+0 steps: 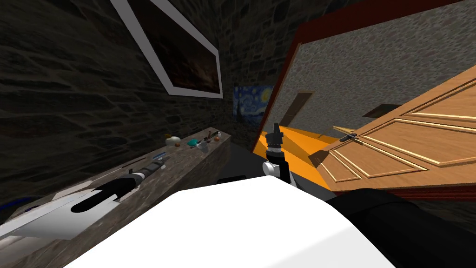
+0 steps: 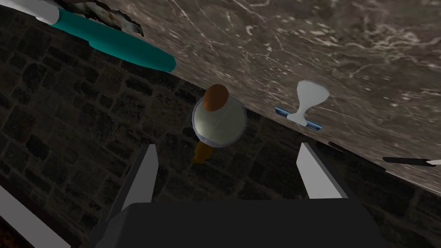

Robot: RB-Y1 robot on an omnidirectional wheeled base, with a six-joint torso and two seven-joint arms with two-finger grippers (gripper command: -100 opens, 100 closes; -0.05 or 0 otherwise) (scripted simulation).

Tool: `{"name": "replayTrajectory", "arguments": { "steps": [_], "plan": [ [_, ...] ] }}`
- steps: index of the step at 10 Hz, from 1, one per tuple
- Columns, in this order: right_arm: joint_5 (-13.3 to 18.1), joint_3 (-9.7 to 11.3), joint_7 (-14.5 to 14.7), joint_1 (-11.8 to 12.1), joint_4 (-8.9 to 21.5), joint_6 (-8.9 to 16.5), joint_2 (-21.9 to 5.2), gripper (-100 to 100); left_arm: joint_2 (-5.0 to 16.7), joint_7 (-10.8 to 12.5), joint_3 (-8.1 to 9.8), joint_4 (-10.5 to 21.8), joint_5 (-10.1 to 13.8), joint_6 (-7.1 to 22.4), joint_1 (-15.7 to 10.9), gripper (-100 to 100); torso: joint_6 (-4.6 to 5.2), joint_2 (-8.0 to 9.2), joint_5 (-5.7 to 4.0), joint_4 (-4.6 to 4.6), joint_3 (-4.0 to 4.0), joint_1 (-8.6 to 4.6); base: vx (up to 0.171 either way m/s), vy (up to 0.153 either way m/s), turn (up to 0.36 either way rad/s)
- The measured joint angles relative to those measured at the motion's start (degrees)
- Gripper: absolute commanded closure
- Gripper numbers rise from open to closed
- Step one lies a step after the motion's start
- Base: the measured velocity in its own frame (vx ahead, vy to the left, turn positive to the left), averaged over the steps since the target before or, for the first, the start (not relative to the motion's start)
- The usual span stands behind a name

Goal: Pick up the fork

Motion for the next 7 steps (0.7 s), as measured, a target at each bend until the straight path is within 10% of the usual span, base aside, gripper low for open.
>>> {"name": "replayTrajectory", "arguments": {
  "steps": [7],
  "plan": [
    [0.0, 0.0, 0.0, 0.0, 0.0, 0.0, 0.0, 0, 2.3, -1.1, -0.52, 5.3, 2.0, 8.0, 7.2, -100, -0.07, -0.01, 0.06, 0.00, 0.00, 0.23, 0.003, 0.116, -0.269]
  ]
}}
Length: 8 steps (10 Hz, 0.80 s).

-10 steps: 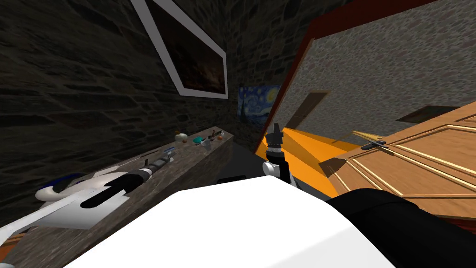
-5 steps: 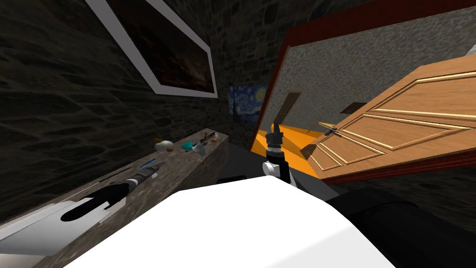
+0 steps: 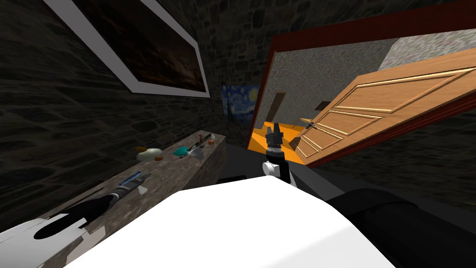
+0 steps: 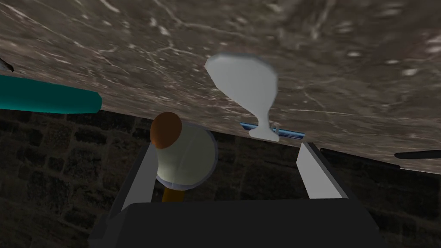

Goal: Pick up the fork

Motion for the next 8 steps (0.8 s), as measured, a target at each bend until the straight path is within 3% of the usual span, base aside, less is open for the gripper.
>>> {"name": "replayTrajectory", "arguments": {
  "steps": [1, 2, 4, 5, 8],
  "plan": [
    [0.0, 0.0, 0.0, 0.0, 0.0, 0.0, 0.0, 0, 0.0, 0.0, 0.01, 0.0, 0.0, 0.3, 0.1, 0, -0.05, -0.02, -0.02, -0.01, -0.02, -0.21, 0.001, 0.013, 0.008],
    [0.0, 0.0, 0.0, 0.0, 0.0, 0.0, 0.0, 0, 0.0, 0.0, 0.01, 0.0, 0.0, 0.3, 0.1, -100, -0.04, 0.00, -0.08, 0.00, 0.00, -0.42, 0.014, 0.022, -0.093],
    [0.0, 0.0, 0.0, 0.0, 0.0, 0.0, 0.0, 0, -1.5, -0.5, -0.41, 1.8, -0.6, -0.3, -0.9, -100, -0.04, -0.08, -0.09, -0.02, -0.05, -0.41, 0.022, 0.025, -0.039],
    [0.0, 0.0, 0.0, 0.0, 0.0, 0.0, 0.0, 0, -1.5, -0.6, -0.42, 1.9, -0.7, -0.5, -0.9, 100, -0.04, -0.05, -0.10, -0.02, -0.04, -0.47, 0.001, 0.005, 0.013],
    [0.0, 0.0, 0.0, 0.0, 0.0, 0.0, 0.0, 0, -1.5, -0.5, -0.33, 2.0, -0.6, -0.4, -0.9, 100, 0.10, -0.10, -0.01, -0.04, -0.07, -0.55, 0.000, 0.000, 0.000]
  ]
}}
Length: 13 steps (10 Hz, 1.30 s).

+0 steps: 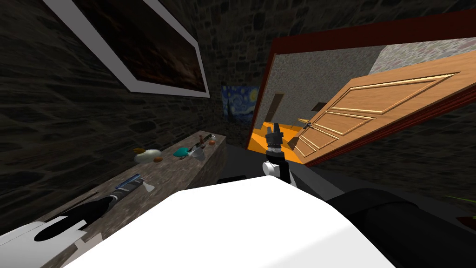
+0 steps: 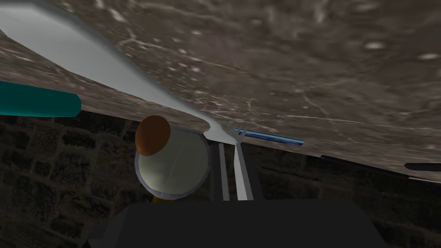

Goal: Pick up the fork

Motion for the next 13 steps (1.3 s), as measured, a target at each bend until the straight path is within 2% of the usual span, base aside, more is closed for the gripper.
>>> {"name": "replayTrajectory", "arguments": {
  "steps": [1, 3, 7, 9, 13],
  "plan": [
    [0.0, 0.0, 0.0, 0.0, 0.0, 0.0, 0.0, 0, 0.0, 0.0, 0.02, 0.0, 0.0, 0.0, 0.0, 100, 0.02, -0.03, 0.03, -0.01, -0.02, 0.02, 0.000, 0.000, 0.000],
    [0.0, 0.0, 0.0, 0.0, 0.0, 0.0, 0.0, 0, 0.0, 0.0, 0.02, 0.0, 0.0, 0.0, 0.0, -100, 0.02, -0.06, 0.03, -0.02, -0.04, 0.03, 0.011, -0.014, -0.030],
    [0.0, 0.0, 0.0, 0.0, 0.0, 0.0, 0.0, 0, 3.0, 3.7, -0.64, 4.6, -0.9, -4.9, 0.7, -100, 0.02, -0.14, -0.01, -0.04, -0.09, -0.13, 0.021, -0.046, -0.036],
    [0.0, 0.0, 0.0, 0.0, 0.0, 0.0, 0.0, 0, 5.1, 6.0, -0.33, 6.4, -1.2, -7.1, 2.2, -100, 0.02, -0.06, -0.01, -0.02, -0.04, -0.12, -0.004, -0.038, -0.020],
    [0.0, 0.0, 0.0, 0.0, 0.0, 0.0, 0.0, 0, 9.3, 11.2, -0.61, 13.3, -2.7, -13.8, 4.4, -100, 0.02, -0.05, -0.02, -0.02, -0.04, -0.16, -0.002, -0.047, -0.028]
  ]
}}
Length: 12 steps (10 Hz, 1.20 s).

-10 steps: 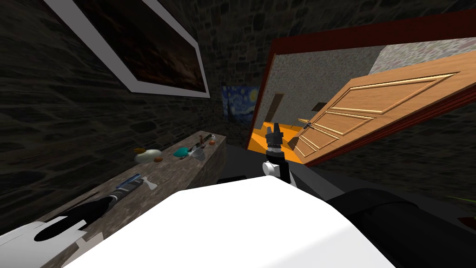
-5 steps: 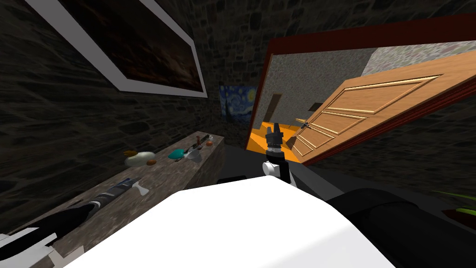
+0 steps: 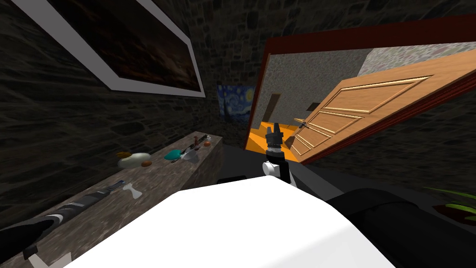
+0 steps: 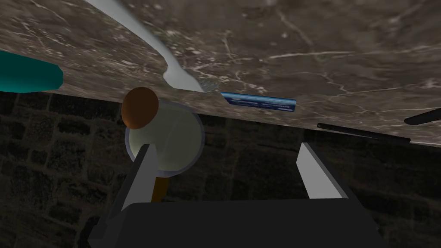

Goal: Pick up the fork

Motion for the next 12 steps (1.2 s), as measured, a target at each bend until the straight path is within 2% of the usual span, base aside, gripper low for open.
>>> {"name": "replayTrajectory", "arguments": {
  "steps": [2, 6, 9, 10, 12],
  "plan": [
    [0.0, 0.0, 0.0, 0.0, 0.0, 0.0, 0.0, 0, 2.9, 3.1, -0.57, 3.7, -0.5, -3.3, 1.1, -100, 0.00, 0.01, 0.01, 0.00, 0.01, 0.03, -0.002, -0.042, -0.040],
    [0.0, 0.0, 0.0, 0.0, 0.0, 0.0, 0.0, 0, 5.8, 7.2, -1.16, 9.0, -1.8, -9.3, 3.2, -100, 0.01, -0.05, 0.03, -0.01, -0.02, 0.12, 0.010, -0.021, -0.046],
    [0.0, 0.0, 0.0, 0.0, 0.0, 0.0, 0.0, 0, 7.2, 9.7, -1.34, 11.8, -2.6, -13.2, 5.3, -100, 0.00, -0.05, 0.04, -0.01, -0.02, 0.14, 0.014, -0.012, -0.042],
    [0.0, 0.0, 0.0, 0.0, 0.0, 0.0, 0.0, 0, 7.5, 10.7, -2.32, 14.0, -3.1, -15.2, 5.3, -100, 0.00, -0.07, 0.05, -0.01, -0.04, 0.17, 0.016, -0.005, -0.042],
    [0.0, 0.0, 0.0, 0.0, 0.0, 0.0, 0.0, 0, 8.4, 12.2, -3.47, 15.7, -3.4, -17.9, 5.7, -100, 0.01, -0.09, 0.06, -0.02, -0.05, 0.19, 0.030, 0.002, -0.087]
  ]
}}
